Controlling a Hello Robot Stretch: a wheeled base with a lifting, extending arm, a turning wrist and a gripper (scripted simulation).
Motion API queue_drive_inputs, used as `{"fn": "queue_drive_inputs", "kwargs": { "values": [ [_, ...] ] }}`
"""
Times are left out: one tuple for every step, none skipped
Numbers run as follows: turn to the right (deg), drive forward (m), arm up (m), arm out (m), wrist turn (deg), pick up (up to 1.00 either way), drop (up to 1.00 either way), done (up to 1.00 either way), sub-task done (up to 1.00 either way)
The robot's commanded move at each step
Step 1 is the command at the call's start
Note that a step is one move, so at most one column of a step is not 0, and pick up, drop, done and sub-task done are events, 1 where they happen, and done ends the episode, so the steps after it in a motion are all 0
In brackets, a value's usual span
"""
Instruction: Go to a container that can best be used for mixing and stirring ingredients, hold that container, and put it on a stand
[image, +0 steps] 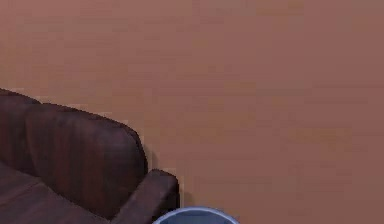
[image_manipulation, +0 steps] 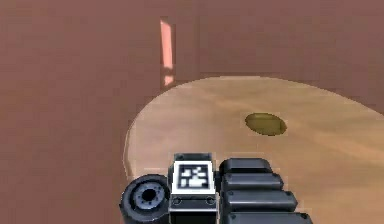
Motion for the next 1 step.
{"fn": "queue_drive_inputs", "kwargs": {
  "values": [
    [45.0, 0.00, 0.00, 0.00, 0.0, 0.00, 0.00, 0.00, 0.00]
  ]
}}
